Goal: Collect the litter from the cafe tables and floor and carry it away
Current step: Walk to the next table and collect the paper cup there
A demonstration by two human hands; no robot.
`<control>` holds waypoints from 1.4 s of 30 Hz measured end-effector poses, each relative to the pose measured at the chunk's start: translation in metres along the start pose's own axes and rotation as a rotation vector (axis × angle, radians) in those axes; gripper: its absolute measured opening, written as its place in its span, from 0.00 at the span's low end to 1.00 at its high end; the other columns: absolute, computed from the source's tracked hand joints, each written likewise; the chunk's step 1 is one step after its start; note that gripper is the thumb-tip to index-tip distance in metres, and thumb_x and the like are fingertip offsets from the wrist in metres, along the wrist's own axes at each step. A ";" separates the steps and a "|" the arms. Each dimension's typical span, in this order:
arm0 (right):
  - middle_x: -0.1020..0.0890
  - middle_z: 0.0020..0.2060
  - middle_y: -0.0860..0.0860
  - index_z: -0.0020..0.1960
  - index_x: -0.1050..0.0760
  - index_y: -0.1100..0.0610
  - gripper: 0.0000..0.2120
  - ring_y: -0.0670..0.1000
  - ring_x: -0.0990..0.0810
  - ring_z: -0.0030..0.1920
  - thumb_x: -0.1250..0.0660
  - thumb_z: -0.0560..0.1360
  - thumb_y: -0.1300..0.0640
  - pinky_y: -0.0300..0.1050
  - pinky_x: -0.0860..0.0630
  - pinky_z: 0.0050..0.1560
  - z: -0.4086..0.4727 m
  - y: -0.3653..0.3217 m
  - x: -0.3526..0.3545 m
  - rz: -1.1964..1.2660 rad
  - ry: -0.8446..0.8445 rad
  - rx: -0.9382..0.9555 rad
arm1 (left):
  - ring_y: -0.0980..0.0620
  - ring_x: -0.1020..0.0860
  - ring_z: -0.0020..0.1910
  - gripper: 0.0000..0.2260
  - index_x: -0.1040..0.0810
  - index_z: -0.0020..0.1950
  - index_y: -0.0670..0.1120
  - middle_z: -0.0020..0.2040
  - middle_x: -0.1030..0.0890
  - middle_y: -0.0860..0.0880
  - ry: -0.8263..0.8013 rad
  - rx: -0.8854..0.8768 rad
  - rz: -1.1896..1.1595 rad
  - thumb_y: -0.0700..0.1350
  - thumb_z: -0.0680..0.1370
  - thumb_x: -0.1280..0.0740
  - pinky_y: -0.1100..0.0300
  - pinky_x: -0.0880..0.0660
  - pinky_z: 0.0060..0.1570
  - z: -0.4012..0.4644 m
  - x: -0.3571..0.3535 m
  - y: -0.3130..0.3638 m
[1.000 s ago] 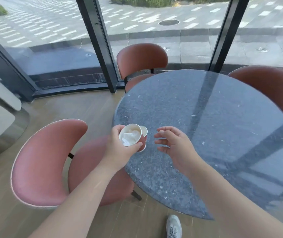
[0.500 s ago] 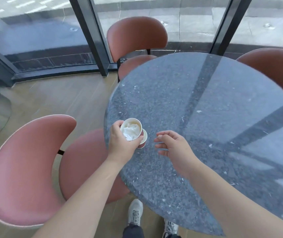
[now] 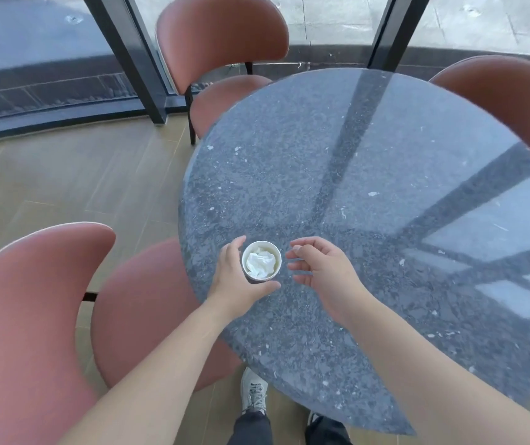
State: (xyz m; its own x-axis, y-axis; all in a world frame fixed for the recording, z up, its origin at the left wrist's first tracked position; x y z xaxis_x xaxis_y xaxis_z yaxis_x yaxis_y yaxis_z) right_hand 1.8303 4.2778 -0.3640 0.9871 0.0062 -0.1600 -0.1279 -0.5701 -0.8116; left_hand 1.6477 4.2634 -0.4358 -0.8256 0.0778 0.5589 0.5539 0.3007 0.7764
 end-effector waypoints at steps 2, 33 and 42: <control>0.15 0.40 0.49 0.45 0.19 0.52 0.08 0.47 0.19 0.40 0.33 0.67 0.52 0.43 0.23 0.39 0.005 -0.001 -0.002 0.014 0.001 0.002 | 0.60 0.36 0.68 0.47 0.40 0.78 0.56 0.67 0.38 0.59 -0.013 -0.021 -0.011 0.57 0.65 0.18 0.60 0.38 0.67 -0.002 0.000 -0.004; 0.16 0.40 0.50 0.46 0.19 0.54 0.09 0.48 0.19 0.39 0.32 0.67 0.53 0.40 0.23 0.36 -0.065 -0.067 0.026 0.140 0.206 0.257 | 0.62 0.18 0.49 0.36 0.32 0.64 0.57 0.57 0.18 0.51 -0.099 -0.232 -0.686 0.55 0.60 0.20 0.65 0.23 0.48 -0.002 0.049 0.135; 0.17 0.37 0.49 0.47 0.21 0.55 0.05 0.47 0.20 0.35 0.35 0.77 0.62 0.37 0.25 0.33 -0.129 -0.087 0.061 0.240 0.397 0.420 | 0.62 0.19 0.47 0.31 0.29 0.60 0.51 0.51 0.18 0.56 -0.345 -0.407 -0.730 0.52 0.61 0.20 0.67 0.23 0.46 -0.010 0.040 0.211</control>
State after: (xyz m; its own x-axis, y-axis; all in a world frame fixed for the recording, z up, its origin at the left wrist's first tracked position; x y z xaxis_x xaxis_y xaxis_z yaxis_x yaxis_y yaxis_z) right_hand 1.9137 4.2214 -0.2307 0.8764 -0.4334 -0.2098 -0.2977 -0.1453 -0.9435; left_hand 1.7328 4.3205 -0.2471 -0.9365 0.3005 -0.1806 -0.1792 0.0324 0.9833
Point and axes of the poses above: each hand's wrist, its own z-axis towards the middle knuckle, its own x-axis out of the back of the hand, y = z × x, the point moved 5 cm from there along z, towards the middle knuckle
